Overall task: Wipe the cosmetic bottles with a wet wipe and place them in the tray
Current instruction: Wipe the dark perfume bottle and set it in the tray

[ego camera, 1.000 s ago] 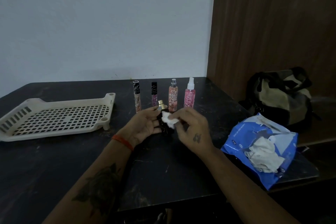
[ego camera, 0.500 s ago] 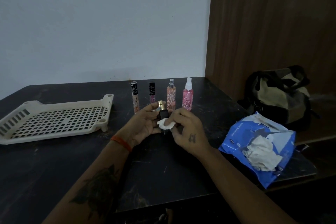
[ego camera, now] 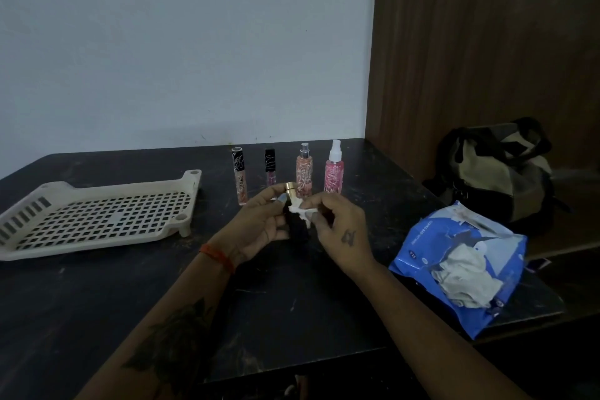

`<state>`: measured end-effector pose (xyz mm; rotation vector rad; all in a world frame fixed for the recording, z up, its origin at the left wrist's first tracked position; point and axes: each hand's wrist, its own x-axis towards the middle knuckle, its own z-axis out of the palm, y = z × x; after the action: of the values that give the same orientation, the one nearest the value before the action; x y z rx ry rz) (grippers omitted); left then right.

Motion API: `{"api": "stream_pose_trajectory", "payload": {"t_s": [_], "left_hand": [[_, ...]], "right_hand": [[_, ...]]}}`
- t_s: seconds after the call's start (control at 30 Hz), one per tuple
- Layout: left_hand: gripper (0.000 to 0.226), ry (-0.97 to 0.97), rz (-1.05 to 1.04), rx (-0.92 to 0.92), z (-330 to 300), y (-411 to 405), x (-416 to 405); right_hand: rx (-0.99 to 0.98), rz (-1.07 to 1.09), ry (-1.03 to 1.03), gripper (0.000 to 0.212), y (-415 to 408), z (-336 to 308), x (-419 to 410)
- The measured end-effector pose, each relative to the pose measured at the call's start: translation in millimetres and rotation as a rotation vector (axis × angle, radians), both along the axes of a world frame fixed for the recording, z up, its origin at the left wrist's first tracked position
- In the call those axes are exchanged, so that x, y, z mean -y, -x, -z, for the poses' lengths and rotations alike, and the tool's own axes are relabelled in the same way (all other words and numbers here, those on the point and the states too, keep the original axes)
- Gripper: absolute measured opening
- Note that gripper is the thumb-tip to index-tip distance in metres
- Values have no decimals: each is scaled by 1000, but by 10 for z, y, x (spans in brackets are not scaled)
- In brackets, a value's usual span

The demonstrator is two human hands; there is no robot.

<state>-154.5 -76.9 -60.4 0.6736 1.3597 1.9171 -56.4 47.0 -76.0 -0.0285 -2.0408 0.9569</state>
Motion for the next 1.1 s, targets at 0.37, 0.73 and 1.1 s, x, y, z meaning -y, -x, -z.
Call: {"api": "stream_pose_trajectory", "payload": {"t_s": [0.37,0.73,1.1], "left_hand": [[36,-9,22,-40,13,-12,-24],[30,-37,43,-39,64,13,-34],[31,-53,12,-46,65,55,-11]], "right_hand": [[-63,-1,-66,23,-21,-10,13],[101,-8,293,21,47,25,-6],[-58,-3,86,20,35,4,19]]}}
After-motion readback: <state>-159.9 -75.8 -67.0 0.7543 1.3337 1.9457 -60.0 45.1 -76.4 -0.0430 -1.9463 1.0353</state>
